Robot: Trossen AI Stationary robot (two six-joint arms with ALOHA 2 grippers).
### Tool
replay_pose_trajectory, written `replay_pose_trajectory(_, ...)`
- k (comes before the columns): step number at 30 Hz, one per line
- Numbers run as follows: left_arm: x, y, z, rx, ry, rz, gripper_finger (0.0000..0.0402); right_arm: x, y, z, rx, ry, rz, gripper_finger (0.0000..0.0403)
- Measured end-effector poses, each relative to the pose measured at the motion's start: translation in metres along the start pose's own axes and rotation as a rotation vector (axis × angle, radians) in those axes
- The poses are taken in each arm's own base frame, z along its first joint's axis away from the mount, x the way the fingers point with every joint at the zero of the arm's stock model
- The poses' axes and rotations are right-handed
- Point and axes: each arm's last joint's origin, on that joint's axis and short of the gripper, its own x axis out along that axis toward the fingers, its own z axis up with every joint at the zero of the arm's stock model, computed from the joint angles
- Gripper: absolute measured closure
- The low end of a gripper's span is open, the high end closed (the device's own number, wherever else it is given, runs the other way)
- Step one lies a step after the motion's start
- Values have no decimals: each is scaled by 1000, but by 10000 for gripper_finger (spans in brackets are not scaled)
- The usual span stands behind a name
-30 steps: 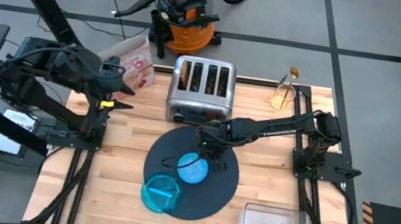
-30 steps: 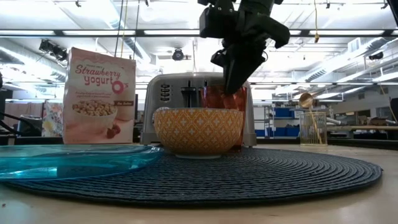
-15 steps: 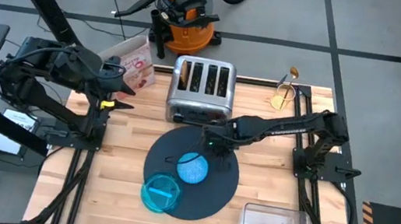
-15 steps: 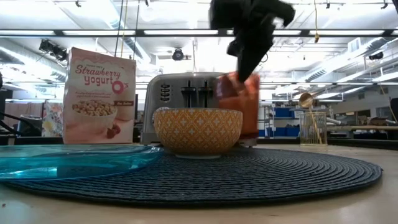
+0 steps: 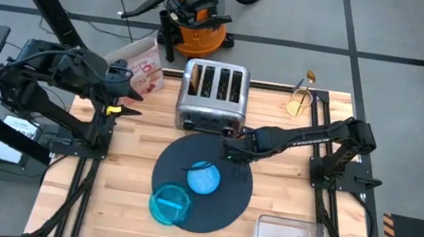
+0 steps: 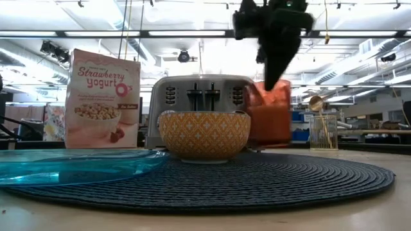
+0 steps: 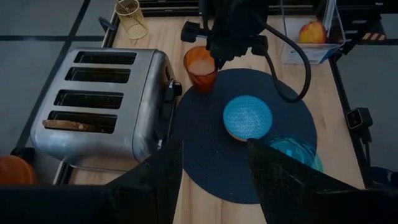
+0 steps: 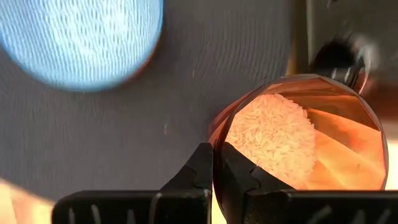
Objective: Arrange a breakfast setting
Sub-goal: Put the orange cup on the top right side of the blue bowl
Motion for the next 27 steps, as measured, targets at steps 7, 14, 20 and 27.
replay_pose_trajectory(7, 0, 0, -1, -1, 6, 0, 219, 4, -1, 3, -5, -13, -2, 390)
replay_pose_trajectory(14, 0, 0, -1, 2, 14, 1, 219, 16, 3, -5, 16, 18, 23, 390)
replay_pose_trajectory(20, 0, 0, -1, 5, 15, 1, 219, 16, 3, -3, 16, -7, 1, 386)
replay_pose_trajectory(27, 0, 0, -1, 2, 15, 1, 219, 16, 3, -3, 13, -6, 15, 379)
